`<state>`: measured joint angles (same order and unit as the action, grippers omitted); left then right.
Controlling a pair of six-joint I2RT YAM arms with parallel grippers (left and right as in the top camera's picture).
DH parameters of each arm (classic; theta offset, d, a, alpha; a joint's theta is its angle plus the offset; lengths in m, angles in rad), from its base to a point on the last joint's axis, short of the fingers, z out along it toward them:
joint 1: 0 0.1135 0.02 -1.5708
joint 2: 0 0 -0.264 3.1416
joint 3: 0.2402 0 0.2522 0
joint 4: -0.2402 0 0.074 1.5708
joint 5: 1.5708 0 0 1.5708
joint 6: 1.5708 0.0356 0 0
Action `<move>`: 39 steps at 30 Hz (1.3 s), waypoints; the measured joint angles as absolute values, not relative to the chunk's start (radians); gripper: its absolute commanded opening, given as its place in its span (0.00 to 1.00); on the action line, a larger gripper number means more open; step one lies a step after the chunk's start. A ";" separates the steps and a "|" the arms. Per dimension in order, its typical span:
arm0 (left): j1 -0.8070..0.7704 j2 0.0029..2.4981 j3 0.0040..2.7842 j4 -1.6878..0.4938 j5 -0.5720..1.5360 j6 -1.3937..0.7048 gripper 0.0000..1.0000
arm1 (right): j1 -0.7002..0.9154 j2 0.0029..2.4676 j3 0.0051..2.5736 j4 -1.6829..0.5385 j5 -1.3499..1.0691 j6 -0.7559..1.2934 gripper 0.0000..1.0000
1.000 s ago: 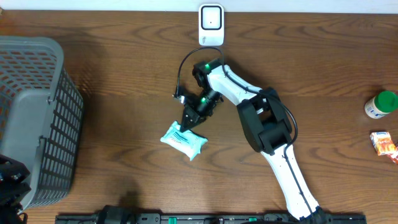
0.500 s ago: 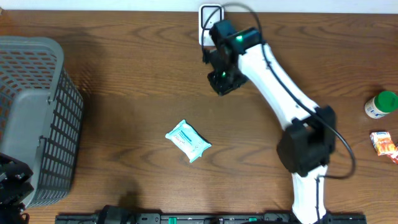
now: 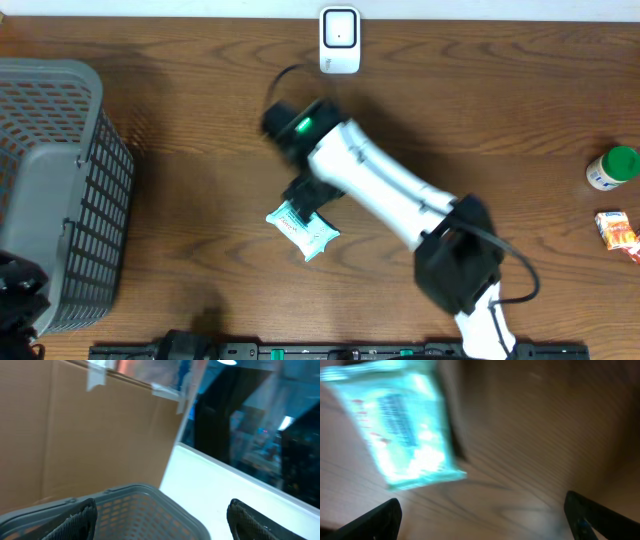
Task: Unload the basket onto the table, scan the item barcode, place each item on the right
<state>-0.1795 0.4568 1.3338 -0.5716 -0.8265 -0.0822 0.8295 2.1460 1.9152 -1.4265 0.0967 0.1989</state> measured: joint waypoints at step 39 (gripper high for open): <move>-0.179 0.457 1.333 -0.628 -1.073 -0.082 0.83 | 1.087 2.280 1.766 -1.053 0.430 0.349 0.01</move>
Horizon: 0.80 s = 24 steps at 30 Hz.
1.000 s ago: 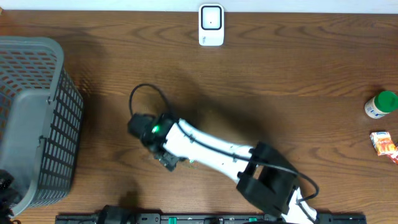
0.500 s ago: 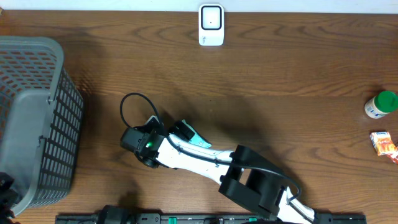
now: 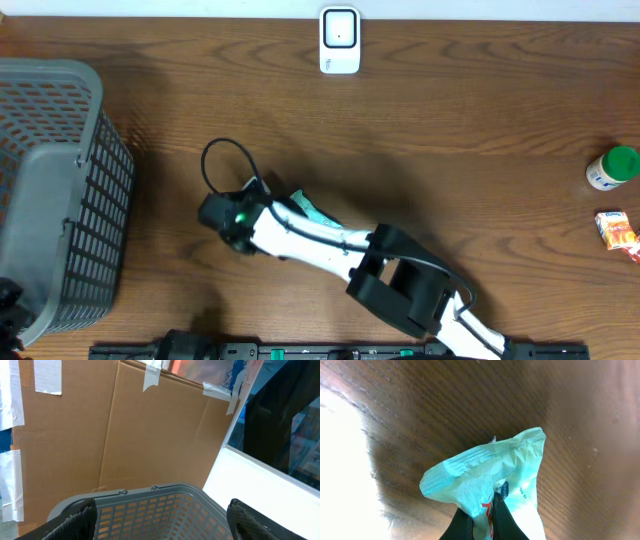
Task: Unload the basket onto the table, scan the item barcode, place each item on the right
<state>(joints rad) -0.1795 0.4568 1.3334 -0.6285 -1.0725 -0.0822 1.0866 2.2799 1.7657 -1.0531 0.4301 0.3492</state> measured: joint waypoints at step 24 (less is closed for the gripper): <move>-0.179 0.457 1.333 -0.696 -1.073 -0.082 0.83 | 0.403 2.365 1.809 -0.937 -1.198 -0.244 0.01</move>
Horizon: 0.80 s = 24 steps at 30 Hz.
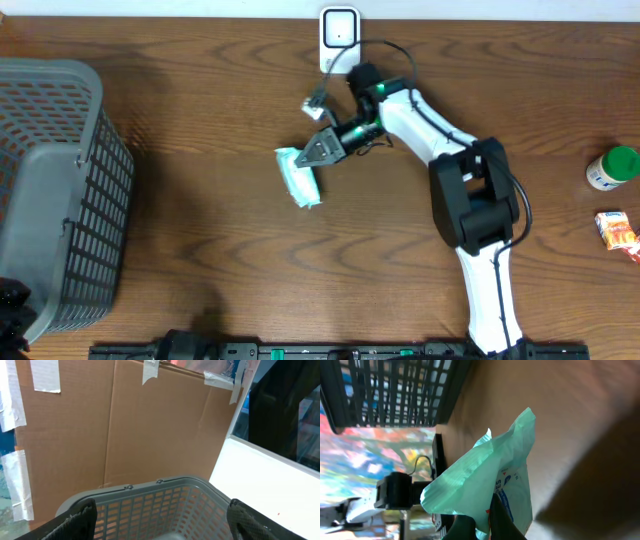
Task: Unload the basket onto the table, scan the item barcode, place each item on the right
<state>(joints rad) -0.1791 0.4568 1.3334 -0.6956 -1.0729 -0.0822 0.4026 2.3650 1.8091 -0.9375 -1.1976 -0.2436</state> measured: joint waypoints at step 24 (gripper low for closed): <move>-0.179 0.457 1.333 -0.703 -1.073 -0.082 0.83 | 0.344 2.353 1.806 -0.919 -0.709 -0.201 0.99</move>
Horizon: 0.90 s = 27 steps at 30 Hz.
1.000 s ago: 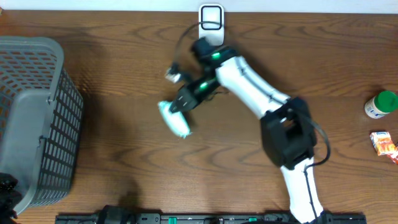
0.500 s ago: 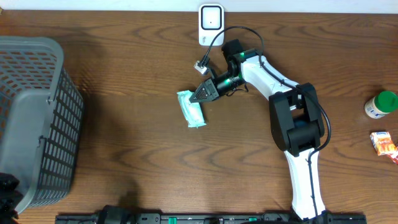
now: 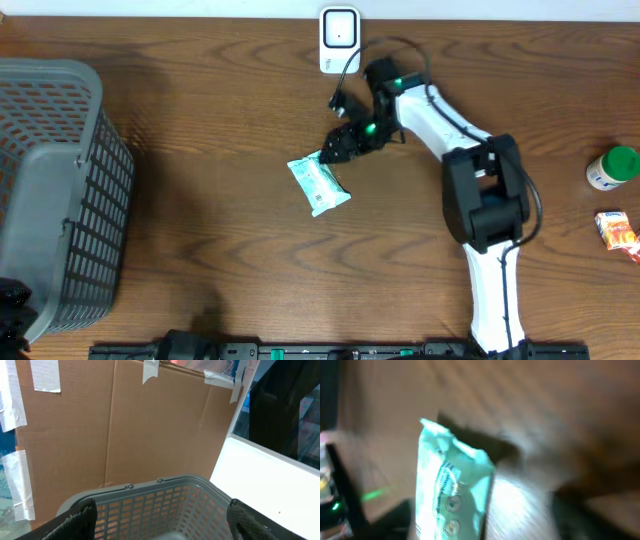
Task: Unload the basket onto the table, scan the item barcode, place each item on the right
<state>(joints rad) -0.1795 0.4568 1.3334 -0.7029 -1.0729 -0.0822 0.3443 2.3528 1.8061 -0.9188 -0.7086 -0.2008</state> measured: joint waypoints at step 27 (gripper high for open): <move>-0.179 0.457 1.333 -0.752 -1.073 -0.082 0.83 | 0.461 2.411 1.829 -0.936 -0.768 -0.227 0.20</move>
<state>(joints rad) -0.1795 0.4568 1.3334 -0.7525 -1.0729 -0.0822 0.4610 2.4115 1.8290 -0.9356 -0.7677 -0.2268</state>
